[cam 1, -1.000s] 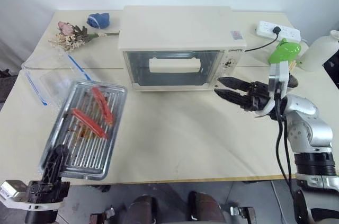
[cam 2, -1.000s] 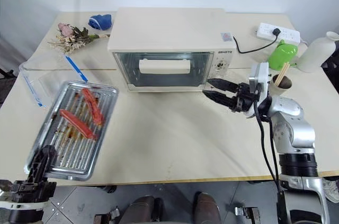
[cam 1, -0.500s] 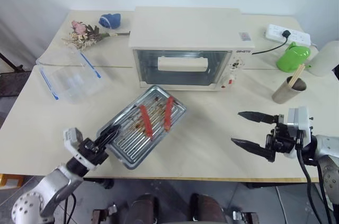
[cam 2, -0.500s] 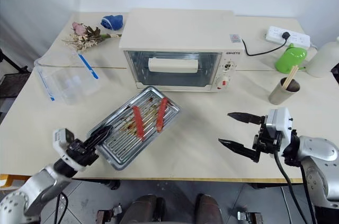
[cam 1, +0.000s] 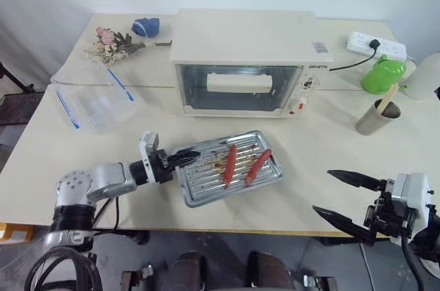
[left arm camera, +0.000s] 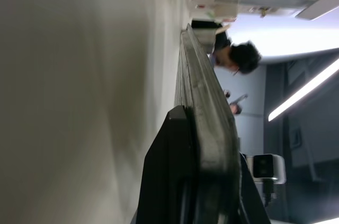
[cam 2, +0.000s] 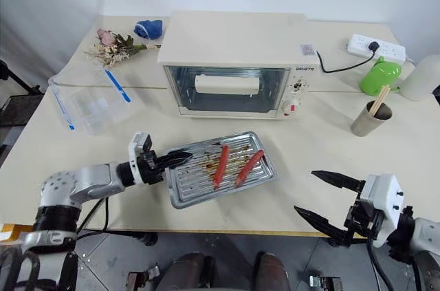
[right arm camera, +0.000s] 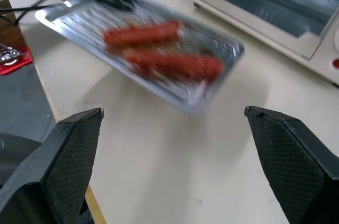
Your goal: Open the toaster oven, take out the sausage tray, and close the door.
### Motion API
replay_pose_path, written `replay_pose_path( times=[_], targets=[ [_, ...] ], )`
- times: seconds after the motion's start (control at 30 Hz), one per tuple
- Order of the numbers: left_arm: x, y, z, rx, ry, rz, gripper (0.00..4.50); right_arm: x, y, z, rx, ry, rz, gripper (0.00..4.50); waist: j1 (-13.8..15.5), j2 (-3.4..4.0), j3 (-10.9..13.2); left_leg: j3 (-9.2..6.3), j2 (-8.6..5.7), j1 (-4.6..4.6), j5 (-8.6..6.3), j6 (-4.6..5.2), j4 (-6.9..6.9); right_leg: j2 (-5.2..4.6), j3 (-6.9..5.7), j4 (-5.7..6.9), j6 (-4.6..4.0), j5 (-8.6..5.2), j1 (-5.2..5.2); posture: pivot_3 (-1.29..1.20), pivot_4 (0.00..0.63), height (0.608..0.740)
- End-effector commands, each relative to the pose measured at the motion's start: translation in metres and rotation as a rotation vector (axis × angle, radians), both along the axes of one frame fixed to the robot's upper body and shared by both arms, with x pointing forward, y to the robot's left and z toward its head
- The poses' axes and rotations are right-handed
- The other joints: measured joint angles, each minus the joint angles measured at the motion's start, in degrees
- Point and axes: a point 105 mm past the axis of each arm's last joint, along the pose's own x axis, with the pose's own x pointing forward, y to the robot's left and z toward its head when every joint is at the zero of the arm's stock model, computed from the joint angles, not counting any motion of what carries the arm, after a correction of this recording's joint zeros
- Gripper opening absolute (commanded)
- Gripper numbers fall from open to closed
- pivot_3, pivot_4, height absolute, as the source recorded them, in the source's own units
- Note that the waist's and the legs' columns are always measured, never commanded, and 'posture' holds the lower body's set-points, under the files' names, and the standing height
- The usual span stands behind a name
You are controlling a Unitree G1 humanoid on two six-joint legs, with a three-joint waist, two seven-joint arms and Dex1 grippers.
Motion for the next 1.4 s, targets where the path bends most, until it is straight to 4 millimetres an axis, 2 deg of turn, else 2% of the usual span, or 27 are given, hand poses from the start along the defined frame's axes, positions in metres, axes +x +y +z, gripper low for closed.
replay_pose_path(
  times=[0.03, 0.17, 0.37, 0.47, 0.53, 0.7, 0.8, 0.87, 0.9, 0.93, 1.0, 1.07, 1.13, 1.27, 1.4],
  targets=[
    [0.008, -0.021, -0.007, 0.018, 0.003, -0.080, 0.00, -0.009, 0.002, 0.012, -0.010, -0.042, -0.017, 4.46, 0.4, 0.01, 0.0, 0.04, 0.00, -0.01, 0.00, 0.01, 0.00, -0.01, 0.05, -0.04, 0.05, 0.03, 0.01, 0.00, 0.150, 0.740],
    [0.020, -0.032, -0.008, 0.052, -0.024, -0.114, 0.00, -0.012, 0.004, 0.015, -0.012, -0.048, -0.034, 4.46, 1.5, 0.08, -0.1, 0.09, -0.06, 0.02, -0.05, -0.10, 0.00, -0.06, 0.10, -0.09, 0.10, 0.06, 0.01, 0.00, 0.150, 0.740],
    [0.035, -0.037, -0.015, 0.140, -0.087, -0.141, 0.00, -0.015, 0.005, 0.016, -0.015, -0.048, -0.045, 4.46, 1.7, 0.15, -0.1, 0.07, -0.12, 0.01, -0.09, -0.16, 0.00, -0.15, 0.10, -0.14, 0.12, 0.07, 0.02, 0.00, 0.150, 0.740],
    [0.038, -0.039, -0.010, 0.149, -0.160, -0.166, 0.58, -0.014, 0.006, 0.014, -0.017, -0.042, -0.045, 4.50, 1.5, 0.16, -0.1, 0.07, -0.10, 0.01, -0.09, -0.15, 0.00, -0.14, 0.09, -0.14, 0.13, 0.07, 0.01, 0.00, 0.150, 0.740],
    [0.041, -0.037, -0.011, 0.167, -0.192, -0.164, 1.23, -0.013, 0.006, 0.013, -0.020, -0.040, -0.042, 4.50, 1.5, 0.15, -0.1, 0.07, -0.08, -0.01, -0.06, -0.11, -0.01, -0.13, 0.09, -0.11, 0.13, 0.07, 0.00, 0.00, 0.150, 0.740],
    [0.035, -0.019, -0.010, 0.200, -0.289, -0.184, 2.83, -0.008, 0.008, 0.010, -0.014, -0.035, -0.027, 4.50, 0.9, 0.08, -0.1, 0.07, 0.00, -0.05, -0.01, 0.00, -0.04, -0.08, 0.08, -0.09, 0.13, 0.07, -0.06, 0.00, 0.150, 0.740],
    [0.035, 0.000, -0.009, 0.263, -0.399, -0.150, 3.72, -0.006, 0.008, 0.008, -0.014, -0.028, -0.011, 4.50, 0.3, 0.08, -0.1, 0.08, 0.05, -0.06, -0.02, -0.01, -0.08, -0.05, 0.07, -0.09, 0.12, 0.07, -0.10, 0.00, 0.150, 0.740],
    [0.032, 0.004, -0.008, 0.261, -0.411, -0.148, 4.33, -0.005, 0.008, 0.007, -0.013, -0.027, -0.009, 4.50, -0.2, 0.08, -0.1, 0.07, 0.09, -0.04, -0.01, -0.01, -0.08, -0.04, 0.07, -0.07, 0.11, 0.06, -0.08, 0.00, 0.150, 0.740],
    [0.029, 0.009, -0.008, 0.287, -0.439, -0.158, 4.45, -0.004, 0.008, 0.006, -0.015, -0.026, -0.002, 4.50, -0.3, 0.09, -0.1, 0.07, 0.09, -0.02, 0.00, -0.01, -0.08, -0.03, 0.07, -0.05, 0.10, 0.06, -0.07, 0.00, 0.150, 0.740],
    [0.026, 0.013, -0.009, 0.308, -0.460, -0.167, 4.45, -0.004, 0.008, 0.006, -0.017, -0.025, 0.003, 4.50, -0.6, 0.08, -0.1, 0.09, 0.09, 0.01, 0.01, -0.01, -0.07, -0.03, 0.08, -0.04, 0.10, 0.06, -0.06, 0.00, 0.150, 0.740],
    [0.022, 0.034, -0.007, 0.408, -0.619, -0.144, 4.45, 0.000, 0.007, 0.005, -0.016, -0.026, 0.017, 4.50, -1.9, 0.08, -0.1, 0.11, 0.14, 0.02, 0.01, -0.02, -0.08, -0.02, 0.09, 0.01, 0.07, 0.04, -0.08, 0.00, 0.150, 0.740],
    [0.014, 0.065, 0.016, 0.436, -0.928, -0.037, 4.45, 0.009, 0.003, 0.005, -0.010, -0.027, 0.028, 4.50, -2.8, 0.08, -0.1, 0.16, 0.19, 0.11, -0.01, -0.08, -0.18, -0.03, 0.12, 0.01, 0.01, 0.01, -0.11, 0.00, 0.150, 0.740],
    [-0.006, 0.086, 0.023, 0.518, -1.142, -0.061, 4.45, 0.018, -0.001, 0.005, -0.017, -0.040, 0.037, 4.50, -4.0, 0.03, -0.1, 0.32, 0.32, 0.10, -0.03, -0.16, -0.32, -0.05, 0.18, -0.01, -0.09, -0.01, -0.29, 0.00, 0.150, 0.740],
    [-0.035, 0.101, 0.017, 0.672, -1.333, -0.185, 4.45, 0.026, -0.004, 0.008, -0.035, -0.062, 0.090, 4.50, -2.7, 0.05, 0.0, 0.32, 0.30, -0.15, 0.02, -0.22, -0.53, -0.05, 0.06, 0.14, -0.17, -0.04, -0.71, 0.00, 0.150, 0.740],
    [-0.045, 0.113, 0.028, 0.703, -1.401, -0.133, 4.45, 0.032, 0.000, 0.011, -0.094, -0.092, 0.182, 4.50, -1.3, 0.10, 0.0, 0.22, 0.14, -0.31, 0.02, -0.03, -0.40, -0.22, 0.01, 0.04, -0.10, 0.00, -0.68, 0.00, 0.150, 0.740]
  ],
)
